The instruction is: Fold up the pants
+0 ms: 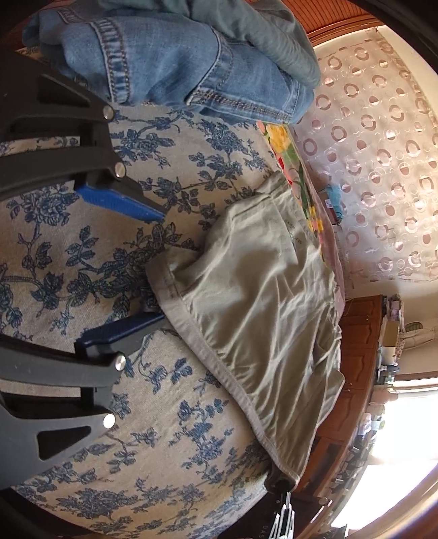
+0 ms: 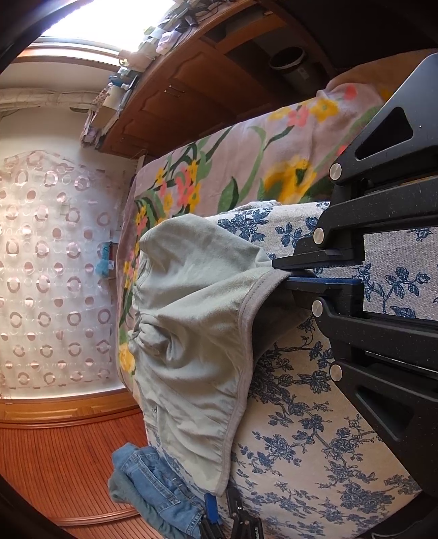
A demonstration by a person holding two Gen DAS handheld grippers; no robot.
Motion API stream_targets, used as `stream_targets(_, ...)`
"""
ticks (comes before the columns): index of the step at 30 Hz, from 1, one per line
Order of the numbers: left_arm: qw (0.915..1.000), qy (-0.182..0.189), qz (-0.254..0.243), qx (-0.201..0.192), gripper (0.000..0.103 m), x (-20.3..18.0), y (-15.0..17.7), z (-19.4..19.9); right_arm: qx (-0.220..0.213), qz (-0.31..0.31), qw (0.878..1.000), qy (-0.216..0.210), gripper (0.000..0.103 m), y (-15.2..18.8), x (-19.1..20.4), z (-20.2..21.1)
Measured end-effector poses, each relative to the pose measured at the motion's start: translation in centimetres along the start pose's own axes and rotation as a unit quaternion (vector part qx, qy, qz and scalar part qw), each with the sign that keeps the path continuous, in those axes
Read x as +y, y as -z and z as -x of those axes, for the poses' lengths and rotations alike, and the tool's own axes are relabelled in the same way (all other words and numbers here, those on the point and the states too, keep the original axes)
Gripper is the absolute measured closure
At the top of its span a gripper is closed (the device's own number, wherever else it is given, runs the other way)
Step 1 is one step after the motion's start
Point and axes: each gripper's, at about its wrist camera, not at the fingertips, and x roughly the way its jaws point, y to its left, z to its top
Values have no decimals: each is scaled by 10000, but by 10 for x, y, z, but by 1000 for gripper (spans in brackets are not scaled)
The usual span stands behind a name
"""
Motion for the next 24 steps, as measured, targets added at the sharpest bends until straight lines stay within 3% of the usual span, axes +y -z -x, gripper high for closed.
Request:
stream_targets(3,10000,-52,36,21,50,3,-2,-2,0,1,10000,-1,102,0,0,0)
stream_targets(14,9995,27,116,-297,96,0,-9,6,24,-4,10000,-8,102,1,0,-3)
stream_targets(17,9989,56,135,-441,103,0,-11,12,0,-11,10000,-1,102,0,1,-3)
stream_targets(24,9973,214,264,-654,103,9,-18,41,-211,25,9998,-59,102,-10,2,13)
